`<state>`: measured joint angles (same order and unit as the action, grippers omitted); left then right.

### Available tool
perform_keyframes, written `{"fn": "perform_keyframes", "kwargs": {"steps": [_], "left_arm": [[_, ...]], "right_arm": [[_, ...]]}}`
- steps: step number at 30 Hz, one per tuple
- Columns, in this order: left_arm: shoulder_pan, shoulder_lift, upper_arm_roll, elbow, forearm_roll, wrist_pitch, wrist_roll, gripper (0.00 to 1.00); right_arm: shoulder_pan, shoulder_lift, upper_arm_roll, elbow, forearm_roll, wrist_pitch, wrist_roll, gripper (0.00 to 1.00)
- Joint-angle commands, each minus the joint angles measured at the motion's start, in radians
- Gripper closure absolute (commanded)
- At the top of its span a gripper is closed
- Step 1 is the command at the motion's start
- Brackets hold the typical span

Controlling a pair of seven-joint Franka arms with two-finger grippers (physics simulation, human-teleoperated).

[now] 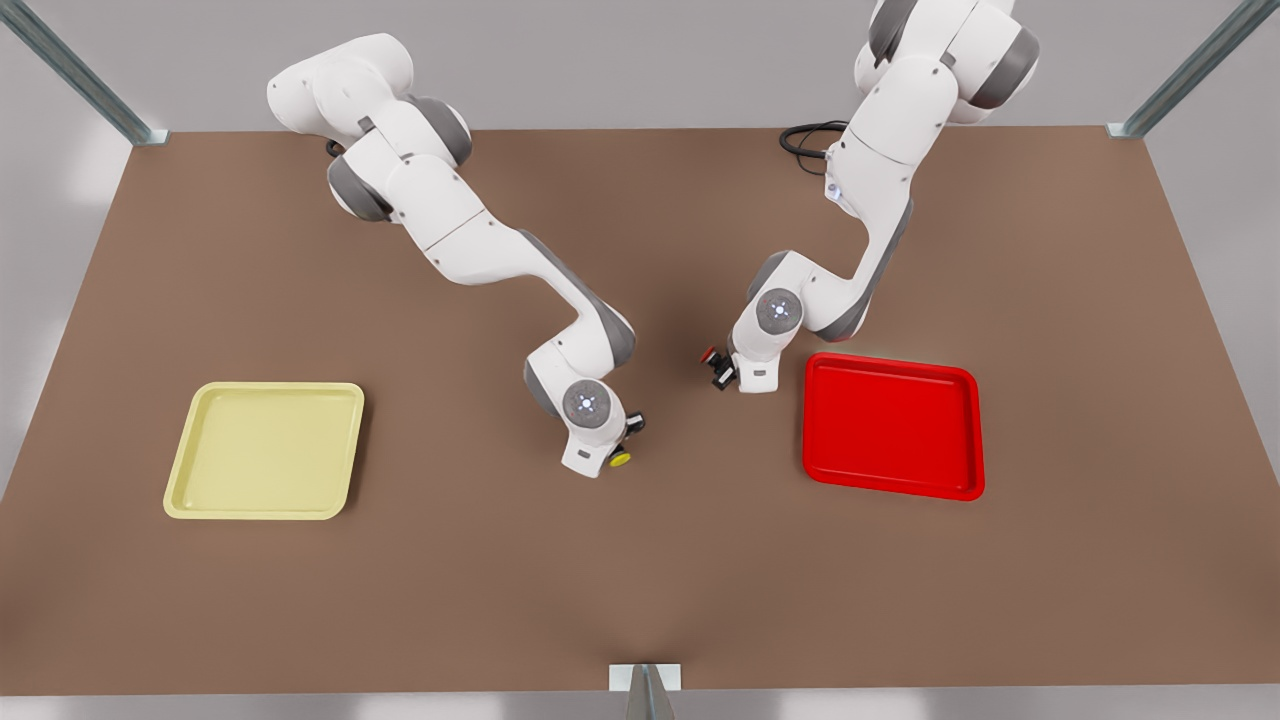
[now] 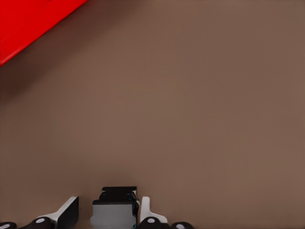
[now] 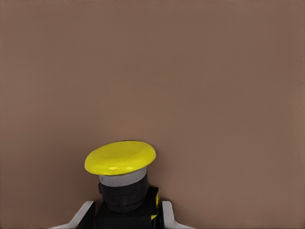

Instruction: Place the switches on the corresponding trays according to their colors

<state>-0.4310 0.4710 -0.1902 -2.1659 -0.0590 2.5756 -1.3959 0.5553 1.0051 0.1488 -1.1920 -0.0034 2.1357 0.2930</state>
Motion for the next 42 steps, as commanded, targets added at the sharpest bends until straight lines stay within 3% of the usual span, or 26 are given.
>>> {"fn": "perform_keyframes", "kwargs": {"steps": [1, 9, 13, 20, 22, 28, 30, 33, 34, 37, 38, 39, 40, 41, 42], "left_arm": [[0.0, 0.0, 0.0, 0.0, 0.001, 0.0, 0.0, 0.32], [-0.003, 0.005, -0.002, 0.001, -0.001, 0.0, -0.005, 0.43], [-0.008, 0.005, -0.003, 0.001, -0.001, 0.0, -0.005, 0.47], [-0.009, 0.009, -0.005, 0.001, -0.001, -0.003, -0.005, 0.47], [-0.009, 0.009, -0.003, 0.001, -0.001, -0.005, -0.003, 0.48], [0.001, -0.002, -0.002, 0.024, -0.001, -0.043, 0.015, 0.48], [0.008, 0.0, 0.021, 0.063, 0.002, -0.06, 0.049, 0.48], [0.024, 0.001, 0.097, 0.153, 0.002, -0.136, 0.159, 0.47], [0.055, -0.003, 0.097, 0.163, 0.002, -0.159, 0.204, 0.47], [0.12, -0.014, 0.184, 0.282, -0.001, -0.348, 0.399, 0.47], [0.133, -0.014, 0.23, 0.323, -0.009, -0.412, 0.498, 0.47], [0.204, -0.015, 0.255, 0.347, -0.009, -0.459, 0.65, 0.47], [0.236, -0.014, 0.258, 0.334, -0.007, -0.462, 0.703, 0.47], [0.239, -0.015, 0.258, 0.313, -0.007, -0.463, 0.713, 0.47], [0.242, -0.015, 0.259, 0.29, -0.007, -0.462, 0.726, 0.47]], "right_arm": [[0.0, 0.0, 0.0, 0.0, 0.0, 0.0, 0.0, 0.61], [-0.018, -0.042, 0.0, -0.003, -0.004, -0.011, -0.003, 0.55], [-0.1, -0.155, -0.002, -0.021, -0.006, -0.181, -0.144, 0.5], [-0.632, -0.833, -0.002, -0.859, -0.187, -0.108, -0.741, 0.4], [-0.655, -0.878, -0.003, -0.919, -0.196, -0.069, -0.753, 0.0], [-0.96, -0.867, -0.003, -1.008, -0.32, 0.157, -1.017, 0.0], [-0.954, -0.878, 0.0, -0.983, -0.32, 0.126, -1.028, 0.0], [-0.779, -0.925, 0.064, -0.549, -0.138, -0.526, -0.721, 0.0], [-0.77, -0.941, 0.066, -0.453, -0.081, -0.65, -0.68, 0.0], [-0.769, -0.981, 0.077, -0.288, -0.072, -0.775, -0.539, 0.0], [-0.755, -0.978, 0.121, -0.25, -0.076, -0.777, -0.474, 0.0], [-0.465, -1.008, -0.17, -0.241, -0.072, -0.807, -0.396, 0.0], [-0.434, -1.161, -0.179, -0.389, -0.09, -0.746, -0.348, 0.0], [-0.433, -1.424, -0.167, -0.758, -0.086, -0.427, -0.312, 0.0], [-0.433, -1.375, -0.144, -0.7, -0.084, -0.506, -0.27, 0.0]]}}
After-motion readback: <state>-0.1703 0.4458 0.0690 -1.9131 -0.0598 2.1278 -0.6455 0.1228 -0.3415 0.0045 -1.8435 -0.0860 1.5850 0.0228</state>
